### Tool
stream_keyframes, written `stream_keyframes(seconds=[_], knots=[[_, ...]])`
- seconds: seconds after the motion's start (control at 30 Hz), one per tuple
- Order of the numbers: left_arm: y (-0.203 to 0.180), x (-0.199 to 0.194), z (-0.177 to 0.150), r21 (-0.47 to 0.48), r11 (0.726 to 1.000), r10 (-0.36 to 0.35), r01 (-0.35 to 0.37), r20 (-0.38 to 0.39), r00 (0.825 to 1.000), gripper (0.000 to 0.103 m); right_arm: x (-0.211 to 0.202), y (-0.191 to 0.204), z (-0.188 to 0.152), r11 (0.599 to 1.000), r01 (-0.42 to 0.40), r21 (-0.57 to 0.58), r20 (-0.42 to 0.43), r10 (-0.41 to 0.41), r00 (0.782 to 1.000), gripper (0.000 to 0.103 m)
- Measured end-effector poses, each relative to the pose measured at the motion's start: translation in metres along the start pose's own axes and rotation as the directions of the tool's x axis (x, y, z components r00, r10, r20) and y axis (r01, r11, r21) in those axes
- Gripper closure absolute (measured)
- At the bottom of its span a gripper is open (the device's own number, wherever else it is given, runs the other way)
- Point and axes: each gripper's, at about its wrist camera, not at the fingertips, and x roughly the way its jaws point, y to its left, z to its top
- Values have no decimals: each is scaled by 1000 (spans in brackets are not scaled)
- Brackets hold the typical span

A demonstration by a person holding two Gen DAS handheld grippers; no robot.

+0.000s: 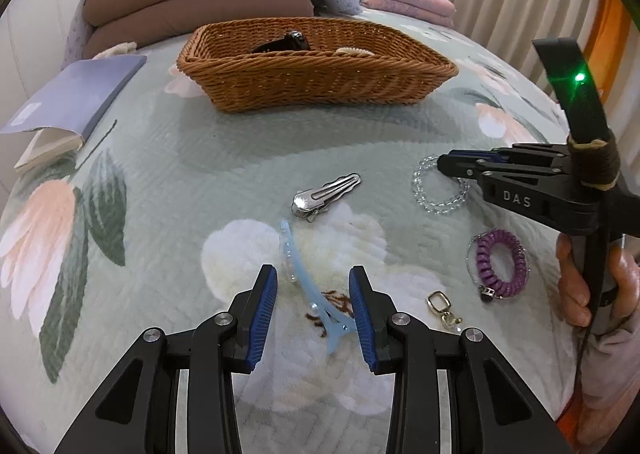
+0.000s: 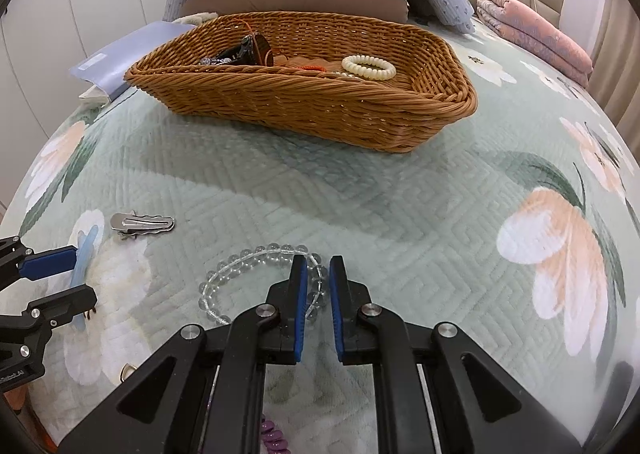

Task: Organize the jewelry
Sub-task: 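Grasp the blue hair clip with the left tool while the right tool grasps the clear bead bracelet, then carry the blue clip and bead bracelet into the basket and open both tools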

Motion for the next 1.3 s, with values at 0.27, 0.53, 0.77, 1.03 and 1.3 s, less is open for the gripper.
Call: stream_keyframes(seconds=[0.27, 0.53, 0.77, 1.03, 1.3], knots=[[6, 4, 1, -38, 999, 1, -1, -8, 1000, 95, 5, 13, -1, 997, 71, -39, 24, -70, 997, 90], [3, -5, 3, -45, 998, -32, 34, 47, 998, 95, -5, 21, -1, 995, -74, -62, 54, 78, 995, 93], [17, -17, 5, -103, 989, -96, 107, 106, 990, 95, -33, 14, 4, 964, -268, -3, 144, 265, 953, 93], [12, -30, 9, -97, 986, -122, 137, 150, 981, 95, -71, 6, 10, 944, -329, 17, 241, 315, 918, 93], [1, -56, 43, -63, 986, -139, 156, 220, 966, 95, -103, -19, 33, 940, -338, 55, 343, 300, 890, 93]])
